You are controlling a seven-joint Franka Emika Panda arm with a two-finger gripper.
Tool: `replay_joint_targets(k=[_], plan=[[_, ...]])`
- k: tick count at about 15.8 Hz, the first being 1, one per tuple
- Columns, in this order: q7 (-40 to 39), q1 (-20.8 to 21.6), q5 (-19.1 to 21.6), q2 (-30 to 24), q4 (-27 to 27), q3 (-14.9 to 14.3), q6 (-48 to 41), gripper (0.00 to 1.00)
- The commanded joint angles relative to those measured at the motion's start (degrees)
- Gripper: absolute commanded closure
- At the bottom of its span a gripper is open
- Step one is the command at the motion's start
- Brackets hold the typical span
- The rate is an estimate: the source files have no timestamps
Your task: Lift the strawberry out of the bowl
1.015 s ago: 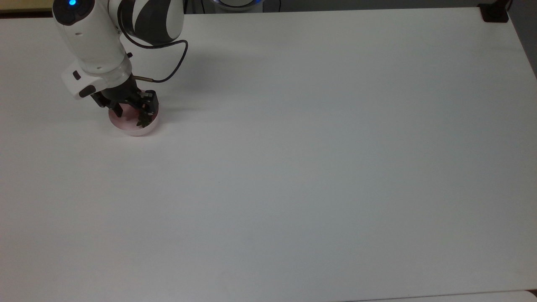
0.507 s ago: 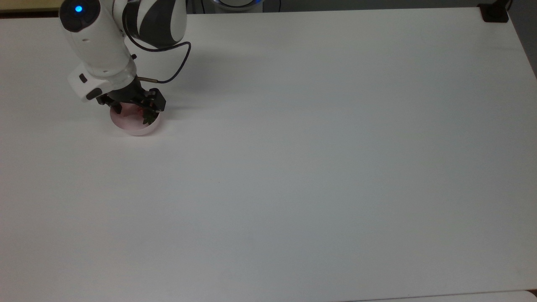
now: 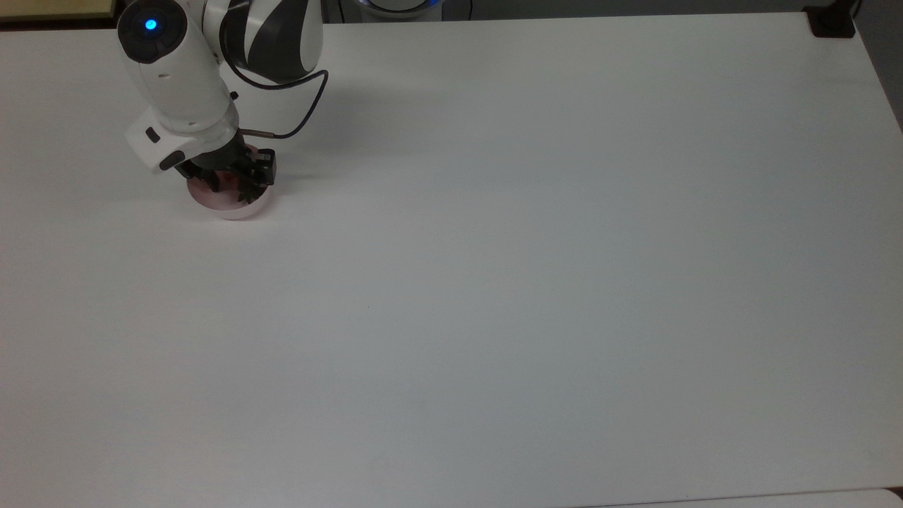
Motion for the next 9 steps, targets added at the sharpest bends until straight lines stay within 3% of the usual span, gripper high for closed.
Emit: replay_joint_targets(k=[1,4,9], plan=[[0.7,0.4,-0.5,-0.6,-1.4,-0.2,-1.1,0.68],[0.9,0.4,-0.1,-0.7,-1.3,-0.2,-1.1,0.77],[0.7,0.1,-0.1,-1.0,-1.1,-0.2,-2.4,0.78]])
